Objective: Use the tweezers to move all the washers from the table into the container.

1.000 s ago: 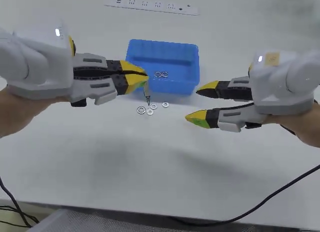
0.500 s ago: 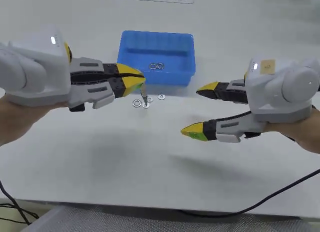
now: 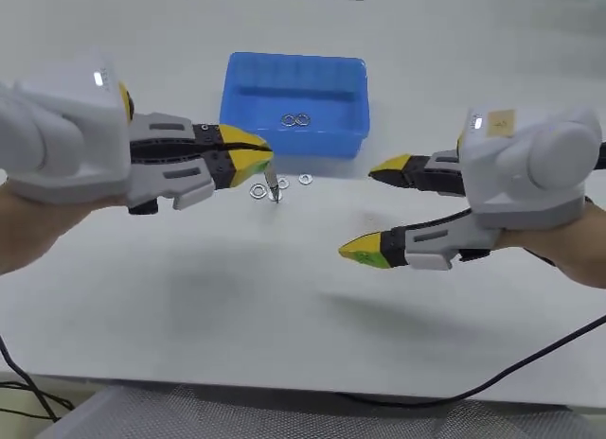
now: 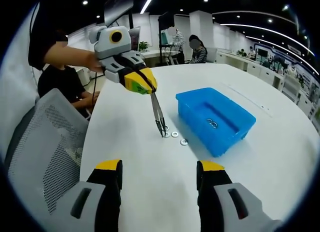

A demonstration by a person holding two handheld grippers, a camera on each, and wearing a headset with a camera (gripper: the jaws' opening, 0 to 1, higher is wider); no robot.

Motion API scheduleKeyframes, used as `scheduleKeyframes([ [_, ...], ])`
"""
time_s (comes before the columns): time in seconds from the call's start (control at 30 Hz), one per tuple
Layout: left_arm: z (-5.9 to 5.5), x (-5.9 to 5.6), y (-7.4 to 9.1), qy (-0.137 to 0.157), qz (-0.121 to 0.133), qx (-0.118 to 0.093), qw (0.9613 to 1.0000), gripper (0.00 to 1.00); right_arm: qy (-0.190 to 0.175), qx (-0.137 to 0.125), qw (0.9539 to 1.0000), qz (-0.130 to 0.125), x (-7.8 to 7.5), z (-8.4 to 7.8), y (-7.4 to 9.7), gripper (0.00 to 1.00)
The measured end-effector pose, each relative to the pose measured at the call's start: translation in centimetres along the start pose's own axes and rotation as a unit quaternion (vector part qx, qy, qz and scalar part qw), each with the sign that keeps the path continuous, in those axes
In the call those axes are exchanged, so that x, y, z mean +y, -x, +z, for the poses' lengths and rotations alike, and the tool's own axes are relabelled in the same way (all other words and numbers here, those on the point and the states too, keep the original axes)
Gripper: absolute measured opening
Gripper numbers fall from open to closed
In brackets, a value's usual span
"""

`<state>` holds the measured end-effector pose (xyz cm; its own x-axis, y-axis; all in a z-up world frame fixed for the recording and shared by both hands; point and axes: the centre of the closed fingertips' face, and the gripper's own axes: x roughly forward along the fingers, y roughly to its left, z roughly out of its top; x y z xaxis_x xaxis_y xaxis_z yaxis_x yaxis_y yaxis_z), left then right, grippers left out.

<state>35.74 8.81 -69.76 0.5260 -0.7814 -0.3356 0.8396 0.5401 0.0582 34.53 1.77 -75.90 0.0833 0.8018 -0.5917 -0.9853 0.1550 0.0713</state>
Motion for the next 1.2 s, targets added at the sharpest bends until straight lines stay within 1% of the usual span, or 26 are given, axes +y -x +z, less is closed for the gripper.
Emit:
scheduleKeyframes([
  [0.1,-0.1,-0.2,0.1,-0.012,-0.013,0.015,0.9997,0.05,-0.002,0.0,1.0,0.005,-0.1,0.3,-0.6,0.61],
  [0.13,-0.1,-0.4,0.1,-0.023,-0.024,0.024,0.9992,0.05,-0.002,0.002,1.0,0.006,-0.1,0.4,-0.9,0.6],
  [0.2,0.0,-0.6,0.0,-0.029,-0.035,0.029,0.9985,0.05,0.003,0.0,1.0,0.009,-0.2,1.0,-1.4,0.6],
  [0.3,0.1,-0.6,-0.3,-0.038,-0.044,0.039,0.9976,0.05,0.009,-0.008,0.9998,0.016,-0.4,2.0,-2.1,0.59],
  [0.4,0.2,-0.7,-0.7,-0.043,-0.053,0.046,0.9966,0.05,0.018,-0.01,0.9995,0.022,-0.7,2.9,-3.0,0.58],
  [0.47,0.3,-0.7,-0.8,-0.042,-0.057,0.048,0.9963,0.05,0.023,-0.008,0.9994,0.026,-1.0,3.3,-3.6,0.57],
  [0.5,0.2,-0.7,-0.8,-0.036,-0.061,0.048,0.9963,0.05,0.025,-0.007,0.9993,0.026,-1.2,3.4,-3.9,0.55],
  [0.57,0.2,-0.4,-0.7,-0.022,-0.058,0.043,0.9971,0.05,0.019,-0.005,0.9994,0.027,-1.6,3.5,-4.7,0.53],
  [0.63,0.0,-0.1,-0.5,-0.019,-0.058,0.046,0.9971,0.05,0.016,-0.01,0.9993,0.032,-1.8,3.9,-5.2,0.49],
  [0.67,-0.1,-0.1,-0.4,-0.019,-0.057,0.047,0.997,0.05,0.016,-0.01,0.9992,0.036,-1.7,4.1,-5.4,0.45],
  [0.7,-0.1,-0.1,-0.3,-0.017,-0.058,0.048,0.997,0.05,0.02,-0.01,0.9987,0.046,-1.5,4.2,-5.6,0.38],
  [0.73,-0.2,-0.2,-0.3,-0.017,-0.059,0.049,0.9969,0.05,0.024,-0.007,0.9984,0.051,-1.4,4.2,-6.0,0.32],
  [0.77,-0.2,-0.2,-0.3,-0.018,-0.06,0.05,0.9968,0.05,0.027,-0.006,0.9981,0.056,-1.2,4.3,-6.2,0.3],
  [0.83,-0.2,-0.3,-0.3,-0.018,-0.061,0.051,0.9967,0.05,0.041,-0.005,0.9961,0.078,-0.4,4.6,-6.7,0.3],
  [0.9,-0.3,-0.2,-0.3,-0.017,-0.06,0.05,0.9968,0.05,0.061,0.001,0.9942,0.089,0.2,4.7,-7.2,0.3],
  [0.97,-0.3,-0.2,-0.3,-0.02,-0.06,0.05,0.9968,0.05,0.074,0.007,0.9926,0.096,0.6,4.8,-7.5,0.29],
  [1.03,-0.3,-0.3,-0.3,-0.024,-0.062,0.053,0.9964,0.05,0.084,0.013,0.9916,0.097,0.7,4.8,-7.8,0.21],
  [1.07,-0.4,-0.3,-0.2,-0.025,-0.063,0.055,0.9962,0.05,0.087,0.014,0.9907,0.104,0.9,4.9,-8.0,0.19],
  [1.2,-0.5,-0.2,-0.1,-0.025,-0.062,0.058,0.9961,0.05,0.101,0.025,0.989,0.105,0.5,4.7,-8.5,0.17],
])
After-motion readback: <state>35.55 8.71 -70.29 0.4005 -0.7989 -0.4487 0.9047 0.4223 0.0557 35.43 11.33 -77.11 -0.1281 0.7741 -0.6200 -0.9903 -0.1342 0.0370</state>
